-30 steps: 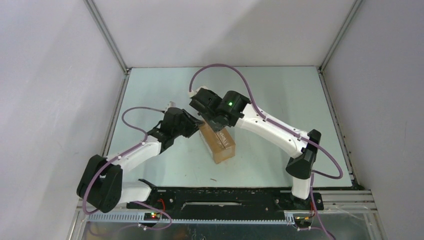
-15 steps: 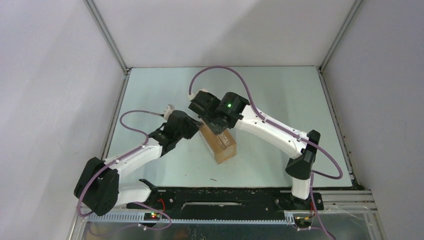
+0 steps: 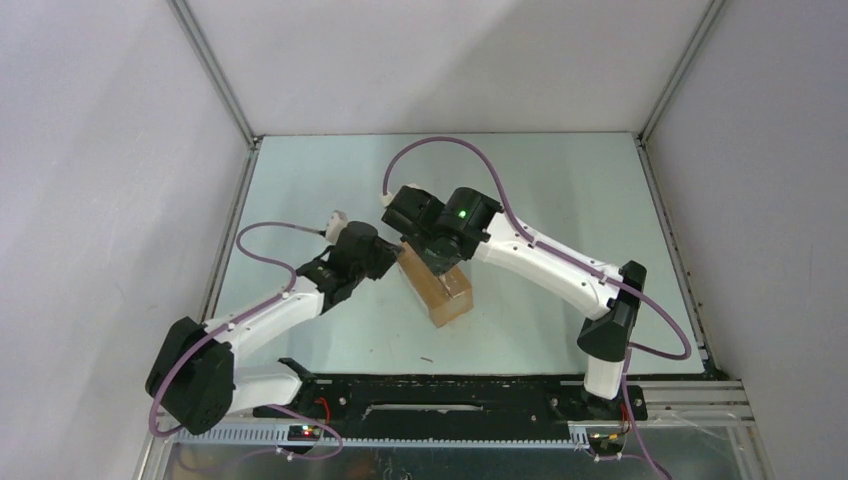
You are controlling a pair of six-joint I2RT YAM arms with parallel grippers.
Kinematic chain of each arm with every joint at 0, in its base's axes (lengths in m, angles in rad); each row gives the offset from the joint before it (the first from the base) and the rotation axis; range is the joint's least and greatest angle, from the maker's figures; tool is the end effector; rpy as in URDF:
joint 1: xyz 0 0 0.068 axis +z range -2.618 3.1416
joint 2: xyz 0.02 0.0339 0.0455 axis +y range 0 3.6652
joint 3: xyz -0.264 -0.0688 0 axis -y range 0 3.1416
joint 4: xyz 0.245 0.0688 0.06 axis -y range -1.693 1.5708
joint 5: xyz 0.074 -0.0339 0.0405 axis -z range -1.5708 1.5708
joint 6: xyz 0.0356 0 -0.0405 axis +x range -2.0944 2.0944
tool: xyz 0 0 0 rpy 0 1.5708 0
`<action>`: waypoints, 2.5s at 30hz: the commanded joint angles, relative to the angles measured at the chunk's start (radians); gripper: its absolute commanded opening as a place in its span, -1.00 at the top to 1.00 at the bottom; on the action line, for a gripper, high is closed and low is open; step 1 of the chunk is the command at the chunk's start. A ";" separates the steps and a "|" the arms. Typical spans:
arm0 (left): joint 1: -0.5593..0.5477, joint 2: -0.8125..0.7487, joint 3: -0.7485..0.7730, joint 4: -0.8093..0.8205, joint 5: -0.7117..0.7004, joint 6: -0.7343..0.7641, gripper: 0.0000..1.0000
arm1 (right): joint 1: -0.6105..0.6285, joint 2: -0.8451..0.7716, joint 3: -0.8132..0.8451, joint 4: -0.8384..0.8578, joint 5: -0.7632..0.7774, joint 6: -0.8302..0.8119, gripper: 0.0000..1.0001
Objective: Unpack the express box
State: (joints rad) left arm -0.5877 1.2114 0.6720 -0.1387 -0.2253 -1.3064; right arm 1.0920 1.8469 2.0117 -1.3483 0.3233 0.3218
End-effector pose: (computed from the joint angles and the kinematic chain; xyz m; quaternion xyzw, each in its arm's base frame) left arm 0.2148 -0.1336 0.2181 -0.3606 0.8220 -0.2889 0.3328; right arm 0.1780 0.3183 0.3671 -0.3351 0.9092 0.0033 0.2470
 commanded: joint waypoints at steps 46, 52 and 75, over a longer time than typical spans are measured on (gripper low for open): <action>-0.049 0.058 0.255 -0.393 0.155 0.025 -0.91 | 0.027 -0.137 -0.110 0.009 -0.080 -0.022 1.00; -0.061 0.117 0.311 -0.478 0.148 0.016 -0.70 | 0.027 -0.142 -0.112 0.012 -0.084 -0.024 1.00; -0.083 0.226 0.472 -0.650 0.012 -0.083 0.29 | 0.026 -0.149 -0.083 -0.048 -0.097 -0.007 1.00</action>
State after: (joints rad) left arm -0.6678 1.4330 1.0889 -0.7616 -0.1299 -1.3579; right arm 1.1118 1.7424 1.8973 -1.3617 0.2474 0.3058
